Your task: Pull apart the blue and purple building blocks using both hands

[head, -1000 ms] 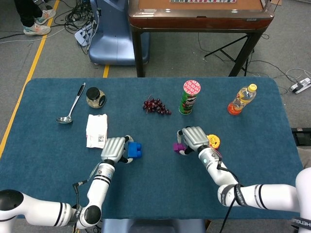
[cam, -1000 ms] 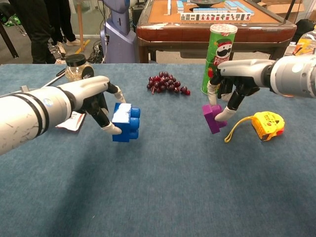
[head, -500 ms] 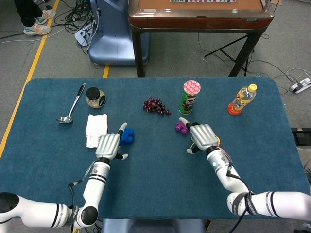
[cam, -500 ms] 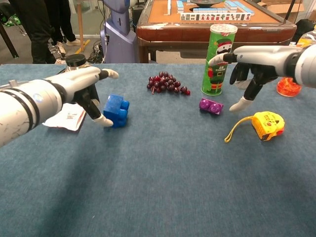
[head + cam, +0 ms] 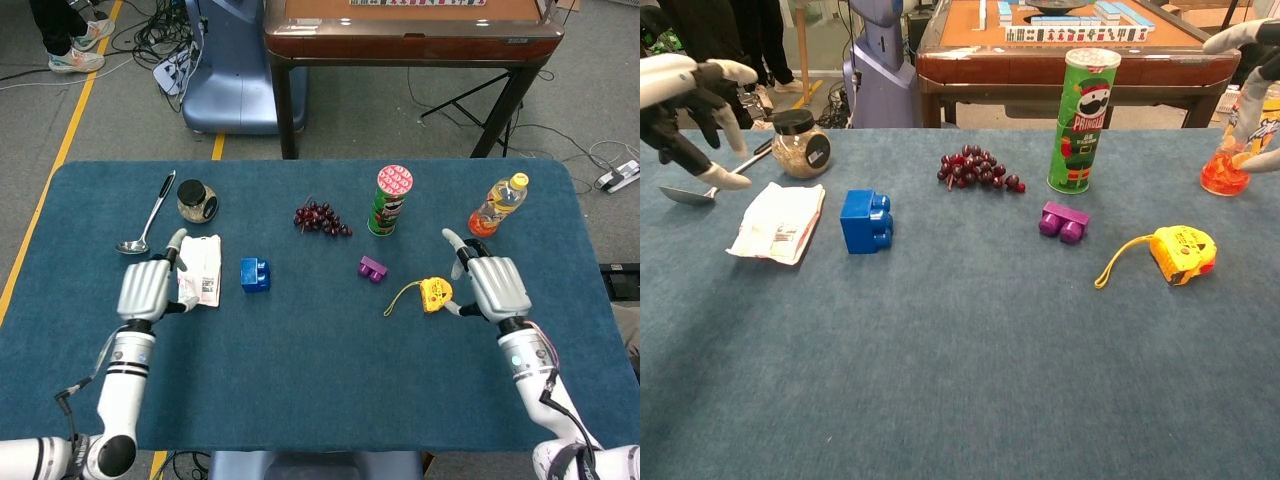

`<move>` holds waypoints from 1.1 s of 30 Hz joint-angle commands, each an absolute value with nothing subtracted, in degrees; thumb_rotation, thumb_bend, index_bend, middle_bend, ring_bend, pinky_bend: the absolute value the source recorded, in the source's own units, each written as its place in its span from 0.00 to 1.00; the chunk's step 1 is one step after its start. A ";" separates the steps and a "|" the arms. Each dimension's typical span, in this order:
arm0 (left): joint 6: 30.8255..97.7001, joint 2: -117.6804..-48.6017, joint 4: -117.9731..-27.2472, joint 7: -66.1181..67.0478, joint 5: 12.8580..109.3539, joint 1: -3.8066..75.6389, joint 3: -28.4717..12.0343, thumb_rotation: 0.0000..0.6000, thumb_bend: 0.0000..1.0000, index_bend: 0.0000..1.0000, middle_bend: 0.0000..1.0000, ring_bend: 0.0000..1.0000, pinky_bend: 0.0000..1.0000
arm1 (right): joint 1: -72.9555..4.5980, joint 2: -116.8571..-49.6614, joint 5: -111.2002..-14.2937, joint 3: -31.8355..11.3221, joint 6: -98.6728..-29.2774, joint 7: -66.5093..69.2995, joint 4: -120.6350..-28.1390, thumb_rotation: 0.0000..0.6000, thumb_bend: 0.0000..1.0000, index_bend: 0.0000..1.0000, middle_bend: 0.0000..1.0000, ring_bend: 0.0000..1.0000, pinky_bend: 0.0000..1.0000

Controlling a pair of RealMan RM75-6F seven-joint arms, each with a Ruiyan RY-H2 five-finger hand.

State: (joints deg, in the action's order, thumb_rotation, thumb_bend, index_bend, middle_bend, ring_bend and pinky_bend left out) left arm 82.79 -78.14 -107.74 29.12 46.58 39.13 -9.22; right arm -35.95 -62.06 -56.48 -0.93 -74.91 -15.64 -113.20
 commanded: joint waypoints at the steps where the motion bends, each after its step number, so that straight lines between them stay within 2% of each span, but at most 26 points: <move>1: 83.18 -72.49 -108.71 22.96 52.82 33.95 -6.34 1.00 0.04 0.08 0.28 0.23 0.49 | -31.22 -59.35 -63.80 1.37 -75.56 -8.55 -111.59 1.00 0.00 0.10 0.40 0.41 0.70; 6: 85.83 -68.30 -107.24 18.95 58.90 28.15 -2.42 1.00 0.04 0.11 0.23 0.19 0.43 | -26.75 -57.23 -73.54 4.19 -76.90 -2.39 -107.99 1.00 0.00 0.10 0.34 0.32 0.42; 9: 87.38 -66.25 -106.70 16.32 61.56 24.55 -0.33 1.00 0.04 0.12 0.22 0.19 0.42 | -23.99 -57.75 -77.13 5.37 -79.43 -3.43 -104.64 1.00 0.00 0.10 0.33 0.30 0.36; 12: 90.08 -65.17 -104.18 15.02 65.35 21.28 1.46 1.00 0.04 0.13 0.22 0.19 0.41 | -21.30 -59.13 -79.09 5.50 -82.32 -4.02 -101.84 1.00 0.00 0.10 0.33 0.29 0.36; 17: 92.67 -64.54 -101.37 10.44 68.39 17.12 1.79 1.00 0.04 0.14 0.22 0.19 0.41 | -17.83 -59.68 -81.72 5.00 -86.06 -1.68 -99.43 1.00 0.00 0.11 0.33 0.29 0.36; 23: 90.58 -62.27 -99.68 4.33 71.88 14.31 3.03 1.00 0.04 0.15 0.22 0.19 0.40 | -14.70 -58.52 -82.88 4.88 -87.39 0.30 -98.23 1.00 0.00 0.12 0.33 0.29 0.36; 33: 91.54 -59.68 -98.38 1.04 74.98 9.57 3.12 1.00 0.04 0.15 0.22 0.19 0.40 | -9.76 -56.85 -84.10 4.31 -90.00 2.12 -97.55 1.00 0.00 0.13 0.33 0.29 0.36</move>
